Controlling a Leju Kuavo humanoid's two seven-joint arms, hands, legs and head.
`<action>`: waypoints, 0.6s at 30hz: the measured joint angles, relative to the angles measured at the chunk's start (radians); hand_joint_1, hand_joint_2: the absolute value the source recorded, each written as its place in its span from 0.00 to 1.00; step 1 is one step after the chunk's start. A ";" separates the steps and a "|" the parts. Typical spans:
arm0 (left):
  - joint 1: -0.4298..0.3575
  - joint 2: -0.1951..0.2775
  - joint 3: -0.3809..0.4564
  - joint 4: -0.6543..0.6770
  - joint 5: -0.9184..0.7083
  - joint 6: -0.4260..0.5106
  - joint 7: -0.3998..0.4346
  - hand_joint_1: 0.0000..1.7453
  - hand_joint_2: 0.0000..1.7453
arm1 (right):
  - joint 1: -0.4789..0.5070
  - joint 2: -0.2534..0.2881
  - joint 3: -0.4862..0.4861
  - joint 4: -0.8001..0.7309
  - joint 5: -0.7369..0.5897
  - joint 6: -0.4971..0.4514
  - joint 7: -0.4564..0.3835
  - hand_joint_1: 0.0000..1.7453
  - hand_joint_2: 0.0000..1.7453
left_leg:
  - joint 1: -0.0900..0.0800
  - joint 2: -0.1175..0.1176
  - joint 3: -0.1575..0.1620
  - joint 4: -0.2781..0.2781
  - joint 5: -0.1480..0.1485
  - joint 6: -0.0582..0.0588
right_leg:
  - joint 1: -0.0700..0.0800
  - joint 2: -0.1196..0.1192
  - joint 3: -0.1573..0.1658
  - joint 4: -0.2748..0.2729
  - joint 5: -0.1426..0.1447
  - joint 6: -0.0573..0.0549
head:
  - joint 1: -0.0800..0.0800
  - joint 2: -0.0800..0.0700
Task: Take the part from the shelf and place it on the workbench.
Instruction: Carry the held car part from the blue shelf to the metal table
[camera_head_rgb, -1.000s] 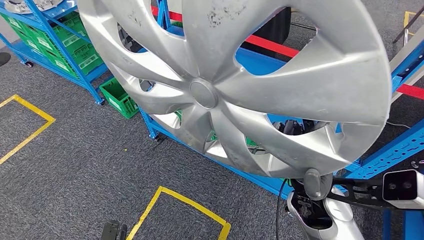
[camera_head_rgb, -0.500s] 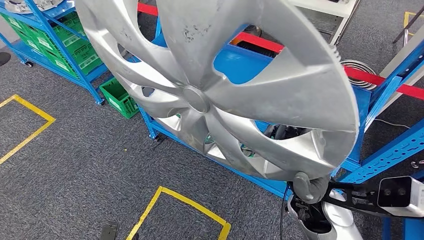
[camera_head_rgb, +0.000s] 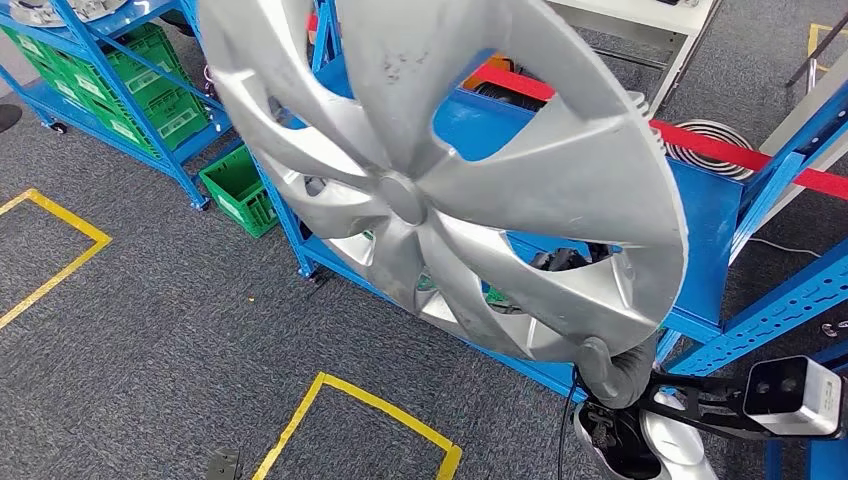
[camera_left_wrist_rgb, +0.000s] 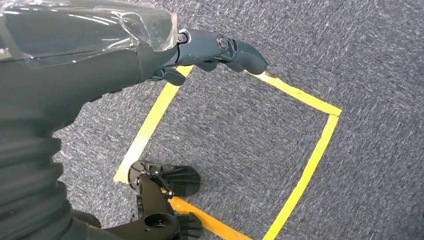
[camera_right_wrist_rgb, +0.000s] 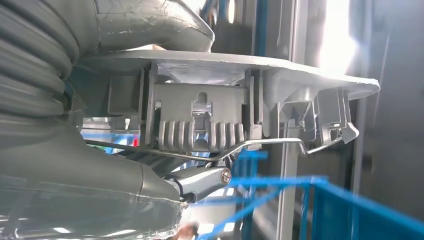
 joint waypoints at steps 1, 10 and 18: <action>0.000 -0.003 0.000 0.003 0.001 0.002 -0.003 0.00 1.00 | 0.013 -0.001 -0.010 -0.004 -0.001 -0.011 -0.001 1.00 1.00 | 0.000 0.000 0.000 0.001 -0.001 0.001 | -0.001 0.000 0.000 0.000 0.000 0.000 | 0.000 0.000; 0.000 -0.019 0.000 0.025 0.030 0.001 -0.020 0.00 1.00 | 0.079 0.020 -0.107 -0.054 0.003 -0.046 0.030 1.00 1.00 | -0.004 0.000 -0.002 0.009 -0.007 0.020 | -0.005 0.000 0.005 -0.003 -0.001 0.012 | 0.000 0.000; -0.007 -0.035 0.000 0.028 0.029 -0.011 -0.018 0.00 1.00 | 0.090 0.040 -0.142 -0.065 0.011 -0.038 0.052 1.00 1.00 | 0.006 0.003 0.013 -0.015 0.010 0.035 | -0.017 -0.002 -0.130 0.304 -0.134 0.020 | 0.001 0.000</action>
